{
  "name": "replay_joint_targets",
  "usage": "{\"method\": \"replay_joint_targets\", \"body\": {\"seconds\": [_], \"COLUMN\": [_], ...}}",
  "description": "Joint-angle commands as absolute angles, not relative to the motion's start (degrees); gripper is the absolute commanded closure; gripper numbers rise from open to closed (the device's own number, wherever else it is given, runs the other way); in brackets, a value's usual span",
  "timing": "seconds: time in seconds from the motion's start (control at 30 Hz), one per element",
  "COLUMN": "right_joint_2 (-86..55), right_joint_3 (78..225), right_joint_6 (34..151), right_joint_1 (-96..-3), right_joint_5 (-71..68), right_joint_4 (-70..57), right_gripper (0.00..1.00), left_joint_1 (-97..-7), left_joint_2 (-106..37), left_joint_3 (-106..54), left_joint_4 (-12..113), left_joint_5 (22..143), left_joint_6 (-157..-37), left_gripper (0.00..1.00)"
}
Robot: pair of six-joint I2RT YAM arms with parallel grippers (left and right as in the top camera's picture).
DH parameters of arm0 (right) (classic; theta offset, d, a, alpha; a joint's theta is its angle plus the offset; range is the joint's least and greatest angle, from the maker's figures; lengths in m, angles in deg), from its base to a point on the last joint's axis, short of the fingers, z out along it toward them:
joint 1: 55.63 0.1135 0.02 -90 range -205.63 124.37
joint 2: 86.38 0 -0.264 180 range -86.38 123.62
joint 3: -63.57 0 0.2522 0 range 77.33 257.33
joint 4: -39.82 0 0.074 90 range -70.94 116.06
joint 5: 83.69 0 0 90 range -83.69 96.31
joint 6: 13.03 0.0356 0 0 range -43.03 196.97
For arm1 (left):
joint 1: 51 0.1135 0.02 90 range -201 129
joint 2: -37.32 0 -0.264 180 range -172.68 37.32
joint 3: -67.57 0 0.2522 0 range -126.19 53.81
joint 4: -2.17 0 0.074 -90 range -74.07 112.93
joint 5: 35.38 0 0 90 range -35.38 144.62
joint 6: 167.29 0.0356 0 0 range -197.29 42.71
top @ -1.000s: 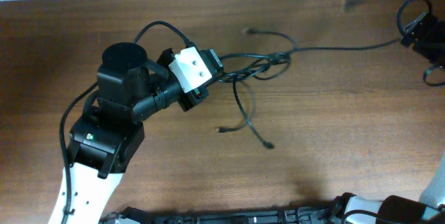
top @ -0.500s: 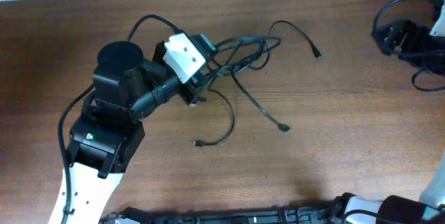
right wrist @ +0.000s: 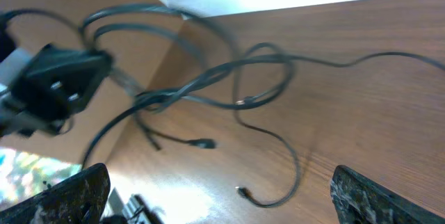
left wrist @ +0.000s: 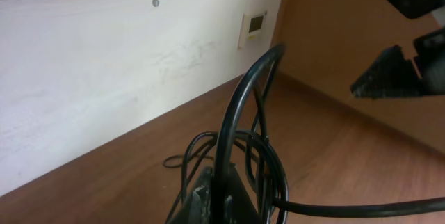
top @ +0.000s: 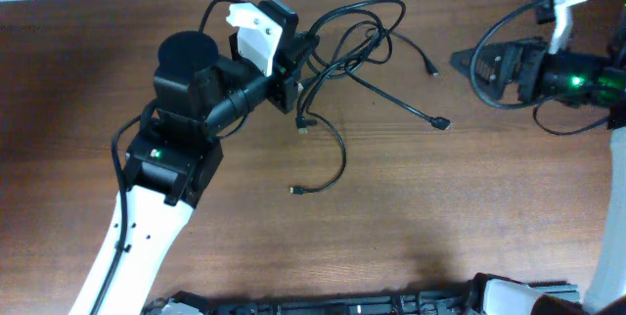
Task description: Untangle cables
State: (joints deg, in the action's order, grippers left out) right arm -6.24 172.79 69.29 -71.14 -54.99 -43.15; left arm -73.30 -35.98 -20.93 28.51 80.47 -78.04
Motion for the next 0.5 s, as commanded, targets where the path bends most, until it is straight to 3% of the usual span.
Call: {"method": "replay_joint_targets", "body": {"seconds": [0.0, 0.13, 0.47], "right_joint_2": [-7.07, -7.05, -7.00], "right_joint_3": [173.25, 173.25, 173.25], "right_joint_6": [69.12, 73.31, 88.18], "right_joint_1": [-66.16, -60.01, -46.94], "right_joint_5": [-58.03, -57.44, -43.12], "right_joint_4": [-42.93, -39.65, -32.90], "right_gripper": [0.01, 0.01, 0.01], "left_joint_1": [-72.95, -72.97, -76.89], "left_joint_2": [-37.49, -38.45, -40.52], "left_joint_3": [-21.67, -21.67, -21.67], "left_joint_4": [26.98, 24.16, 12.90], "left_joint_5": [80.29, 89.04, 87.57], "left_joint_6": [-77.45, -72.45, -75.84], "left_gripper": [1.00, 1.00, 1.00]}}
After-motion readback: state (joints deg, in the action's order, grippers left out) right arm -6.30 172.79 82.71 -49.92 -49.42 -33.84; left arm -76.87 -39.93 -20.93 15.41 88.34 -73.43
